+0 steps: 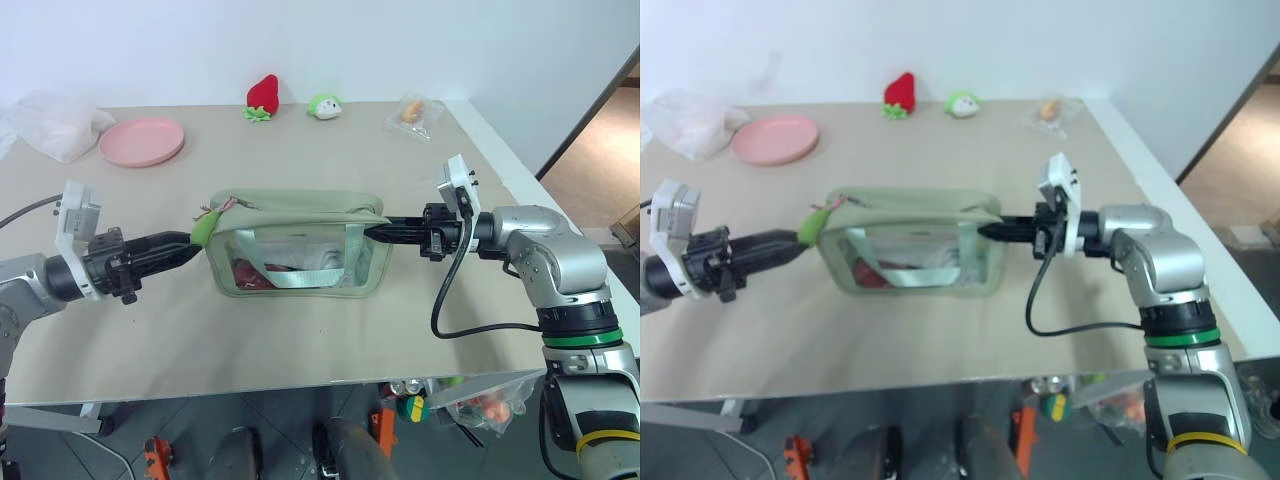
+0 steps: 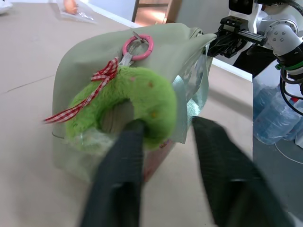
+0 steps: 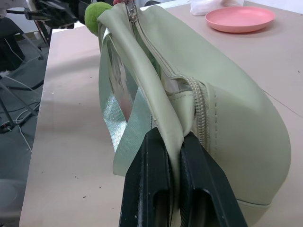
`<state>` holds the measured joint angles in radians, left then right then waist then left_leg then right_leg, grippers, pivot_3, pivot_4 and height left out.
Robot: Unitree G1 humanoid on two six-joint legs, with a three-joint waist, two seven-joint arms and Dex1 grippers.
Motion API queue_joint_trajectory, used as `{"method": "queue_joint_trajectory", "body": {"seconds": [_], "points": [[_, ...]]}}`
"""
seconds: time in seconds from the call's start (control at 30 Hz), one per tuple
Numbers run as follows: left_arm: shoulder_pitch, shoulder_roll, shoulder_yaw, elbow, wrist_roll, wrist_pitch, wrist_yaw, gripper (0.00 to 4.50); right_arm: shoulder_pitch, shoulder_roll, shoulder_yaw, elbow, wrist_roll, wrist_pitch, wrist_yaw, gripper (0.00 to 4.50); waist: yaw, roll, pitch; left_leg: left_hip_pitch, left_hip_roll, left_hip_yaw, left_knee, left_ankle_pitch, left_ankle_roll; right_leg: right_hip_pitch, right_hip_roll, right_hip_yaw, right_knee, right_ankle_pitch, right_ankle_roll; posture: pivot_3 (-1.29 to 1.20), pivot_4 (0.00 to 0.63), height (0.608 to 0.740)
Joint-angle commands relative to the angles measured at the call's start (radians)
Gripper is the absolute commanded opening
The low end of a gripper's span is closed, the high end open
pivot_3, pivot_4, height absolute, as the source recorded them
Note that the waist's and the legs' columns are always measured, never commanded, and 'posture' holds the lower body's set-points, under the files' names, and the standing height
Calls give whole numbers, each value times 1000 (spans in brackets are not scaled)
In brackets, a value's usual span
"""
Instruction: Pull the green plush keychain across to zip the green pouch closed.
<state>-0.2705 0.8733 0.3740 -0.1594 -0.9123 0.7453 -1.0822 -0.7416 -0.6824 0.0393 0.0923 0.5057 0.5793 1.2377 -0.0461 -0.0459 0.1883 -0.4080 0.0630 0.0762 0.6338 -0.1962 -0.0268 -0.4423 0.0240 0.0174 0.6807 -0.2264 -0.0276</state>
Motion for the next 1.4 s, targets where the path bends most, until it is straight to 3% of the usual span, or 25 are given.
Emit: {"method": "queue_joint_trajectory", "body": {"seconds": [0.03,0.07,0.4,0.53,0.73,1.0,1.4], "points": [[-21,-8,1,-9,2,-16,3,231,-2,-5,-25,-32,9,-9,-3,0,0,0,0,0,0,0,0,0,0,0,0,0,0,0,0,0,150,740],[-21,-9,1,-10,2,-16,4,66,-1,-5,-25,-32,9,-9,-3,0,0,0,0,0,0,0,0,0,0,0,0,0,0,0,0,0,150,740],[-191,-48,24,-16,-68,-2,84,66,-1,-6,-22,-32,5,-14,-3,0,0,0,0,0,-1,0,1,0,0,0,0,0,0,0,1,0,150,740],[-316,-87,-14,-29,-153,76,144,66,4,-4,-23,-43,6,-14,-10,0,0,-1,-1,-1,-1,0,2,0,0,1,0,-1,0,1,1,0,150,740],[-335,-128,-125,-19,-81,87,166,66,10,-4,-30,-53,10,-11,-18,0,1,-1,-1,0,-1,0,1,0,0,1,1,1,0,1,1,0,150,740],[-337,-133,-174,13,-36,82,127,2643,28,-5,-39,-77,19,-4,-35,0,0,-1,-1,0,-1,0,1,0,0,1,3,1,0,1,1,0,150,740],[-279,-22,26,-40,-188,153,62,2643,38,-8,-43,-88,26,0,-45,0,-2,-1,-1,0,0,0,1,0,-1,0,3,1,0,1,1,0,150,740]]}}
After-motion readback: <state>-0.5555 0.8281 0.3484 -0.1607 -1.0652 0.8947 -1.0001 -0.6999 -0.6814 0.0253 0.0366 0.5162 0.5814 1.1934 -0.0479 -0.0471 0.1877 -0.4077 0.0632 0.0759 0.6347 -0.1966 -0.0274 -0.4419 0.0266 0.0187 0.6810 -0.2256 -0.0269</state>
